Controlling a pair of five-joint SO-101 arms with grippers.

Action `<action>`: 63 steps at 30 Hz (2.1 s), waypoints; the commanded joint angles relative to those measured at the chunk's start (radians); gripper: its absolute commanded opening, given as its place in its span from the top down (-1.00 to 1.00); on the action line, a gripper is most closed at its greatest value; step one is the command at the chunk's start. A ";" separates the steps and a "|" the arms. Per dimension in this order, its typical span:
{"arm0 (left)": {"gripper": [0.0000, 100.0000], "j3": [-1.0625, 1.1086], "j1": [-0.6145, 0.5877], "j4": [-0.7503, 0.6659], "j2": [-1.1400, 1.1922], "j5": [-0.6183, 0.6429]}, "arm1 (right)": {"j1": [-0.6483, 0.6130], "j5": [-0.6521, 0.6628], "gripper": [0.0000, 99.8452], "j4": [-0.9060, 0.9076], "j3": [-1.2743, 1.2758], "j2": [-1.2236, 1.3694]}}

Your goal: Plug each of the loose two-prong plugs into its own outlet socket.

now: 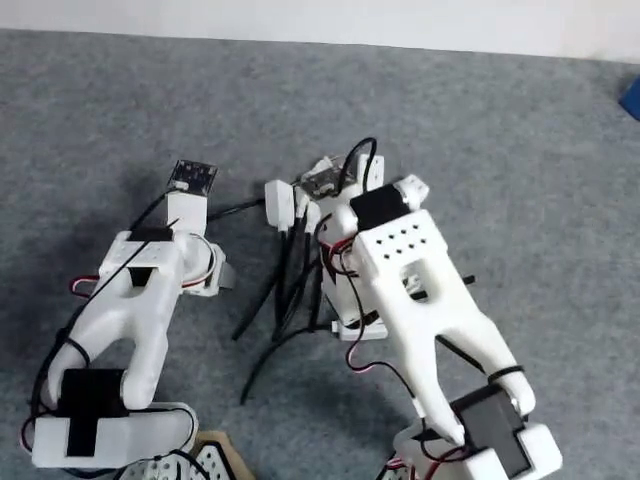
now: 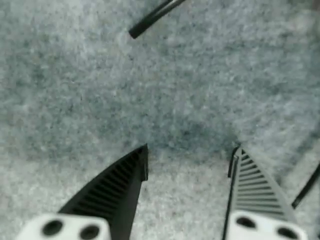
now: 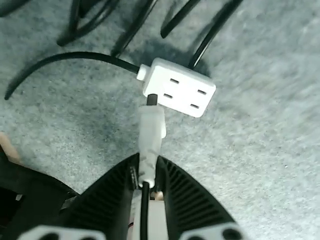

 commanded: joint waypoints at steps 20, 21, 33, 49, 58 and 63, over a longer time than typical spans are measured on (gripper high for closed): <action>0.47 0.039 0.016 -0.060 -0.036 -0.032 | 0.140 0.037 0.99 0.027 -0.048 0.153; 0.47 0.039 0.016 -0.060 -0.036 -0.032 | 0.140 0.034 0.99 0.027 -0.054 0.142; 0.47 0.039 0.018 -0.060 -0.036 -0.032 | 0.211 0.018 0.99 0.027 -0.070 0.122; 0.47 0.041 0.018 -0.057 -0.036 -0.032 | 0.206 0.014 0.99 0.019 -0.077 0.186; 0.47 0.041 0.018 -0.057 -0.036 -0.032 | 0.205 -0.014 0.99 0.018 -0.168 0.269; 0.47 0.041 0.016 -0.057 -0.036 -0.032 | 0.205 -0.014 0.99 0.012 -0.166 0.272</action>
